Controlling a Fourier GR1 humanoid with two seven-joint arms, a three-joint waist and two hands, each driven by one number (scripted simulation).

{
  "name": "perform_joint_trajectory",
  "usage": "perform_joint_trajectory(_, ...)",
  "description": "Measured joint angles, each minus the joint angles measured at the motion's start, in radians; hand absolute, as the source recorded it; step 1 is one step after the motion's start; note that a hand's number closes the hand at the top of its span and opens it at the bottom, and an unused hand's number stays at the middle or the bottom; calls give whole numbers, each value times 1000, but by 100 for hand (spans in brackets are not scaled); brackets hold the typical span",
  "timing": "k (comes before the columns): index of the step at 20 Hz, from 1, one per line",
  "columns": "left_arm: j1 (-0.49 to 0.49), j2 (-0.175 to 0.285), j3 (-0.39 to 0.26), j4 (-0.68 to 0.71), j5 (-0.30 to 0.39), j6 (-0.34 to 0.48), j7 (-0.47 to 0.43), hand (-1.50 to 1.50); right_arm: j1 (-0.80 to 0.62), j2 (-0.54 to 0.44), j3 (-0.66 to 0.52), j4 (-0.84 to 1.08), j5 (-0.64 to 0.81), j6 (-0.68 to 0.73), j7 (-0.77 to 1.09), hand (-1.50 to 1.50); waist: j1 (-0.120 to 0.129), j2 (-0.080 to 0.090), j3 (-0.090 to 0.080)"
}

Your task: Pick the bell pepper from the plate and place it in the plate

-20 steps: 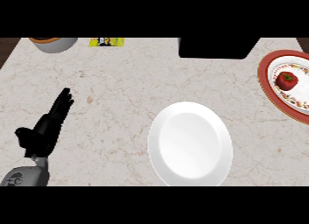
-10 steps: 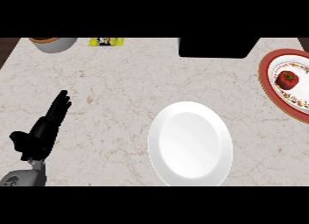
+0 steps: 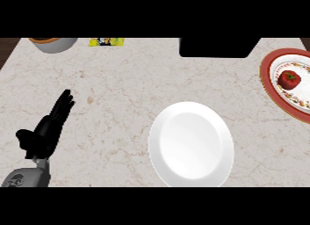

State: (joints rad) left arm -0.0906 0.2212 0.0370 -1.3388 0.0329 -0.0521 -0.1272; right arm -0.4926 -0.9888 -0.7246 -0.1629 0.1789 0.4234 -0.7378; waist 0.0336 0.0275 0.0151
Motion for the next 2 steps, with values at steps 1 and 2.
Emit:
perform_joint_trajectory(1, 4, -1, -2, 0, -2, 0, -2, 0, 4, 0, 0, -3, -1, -4, -2, -150, 3, 0, 0)
perform_joint_trajectory(2, 1, 2, 0, -6, -1, 0, 2, 0, 13, 3, 0, -6, 0, -8, -8, -150, 5, -1, 1)
